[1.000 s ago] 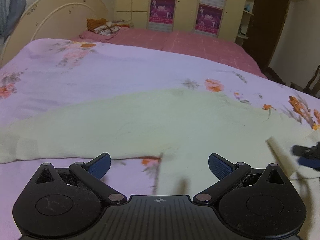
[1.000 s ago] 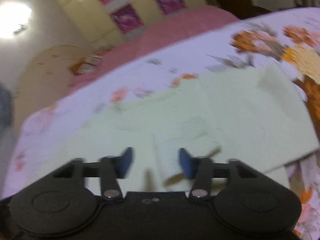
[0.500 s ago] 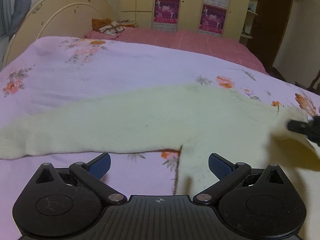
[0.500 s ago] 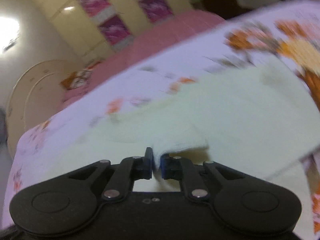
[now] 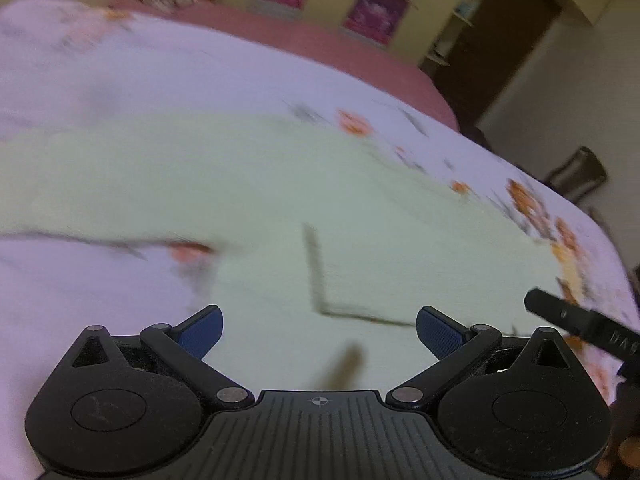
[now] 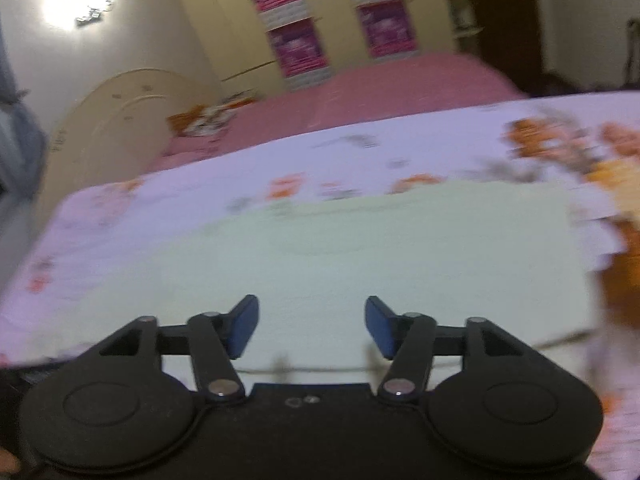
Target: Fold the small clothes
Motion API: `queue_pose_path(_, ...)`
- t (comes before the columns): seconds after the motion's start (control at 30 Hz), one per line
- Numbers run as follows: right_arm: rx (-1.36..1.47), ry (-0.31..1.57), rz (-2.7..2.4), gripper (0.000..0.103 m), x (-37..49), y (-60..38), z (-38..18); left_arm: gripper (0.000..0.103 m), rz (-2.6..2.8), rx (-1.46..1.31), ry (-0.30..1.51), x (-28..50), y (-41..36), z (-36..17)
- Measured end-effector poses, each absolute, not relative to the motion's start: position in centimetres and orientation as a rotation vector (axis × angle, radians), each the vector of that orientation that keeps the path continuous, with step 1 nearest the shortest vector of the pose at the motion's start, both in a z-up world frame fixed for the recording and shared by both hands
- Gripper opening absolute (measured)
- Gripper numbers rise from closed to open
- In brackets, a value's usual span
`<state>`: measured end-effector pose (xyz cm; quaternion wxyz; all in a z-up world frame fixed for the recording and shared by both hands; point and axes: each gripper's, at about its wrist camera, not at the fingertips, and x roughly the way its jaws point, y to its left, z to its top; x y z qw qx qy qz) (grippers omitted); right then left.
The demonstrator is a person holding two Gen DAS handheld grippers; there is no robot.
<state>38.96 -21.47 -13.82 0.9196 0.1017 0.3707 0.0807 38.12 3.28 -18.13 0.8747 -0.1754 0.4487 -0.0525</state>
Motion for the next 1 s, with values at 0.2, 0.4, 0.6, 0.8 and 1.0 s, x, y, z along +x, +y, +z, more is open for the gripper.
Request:
queue_pose_path(0.2, 0.231, 0.76, 0.028, 0.062, 36.1, -26.7, -14.9, 0.101, -0.113, -0.527, 0.912, 39.4, 1.3, -20.7)
queue_pose_path(0.4, 0.255, 0.747, -0.029, 0.062, 35.0, -29.2, -16.1, 0.06, -0.054, -0.631, 0.826, 40.7, 1.2, -21.8)
queue_pose_path(0.6, 0.255, 0.745, -0.063, 0.062, 35.5, -30.4, -16.7, 0.004, -0.066, -0.63, 0.834, 41.3, 0.1, -21.9)
queue_pose_path(0.8, 0.228, 0.741, -0.101, 0.062, 36.1, -31.1, -17.0, 0.004, -0.108, -0.589, 0.744, 40.7, 0.5, -19.3)
queue_pose_path(1.0, 0.175, 0.755, -0.081, 0.063, 36.2, -30.6, -17.5, 0.004, -0.052, -0.596, 0.651, 42.7, 3.7, -16.8)
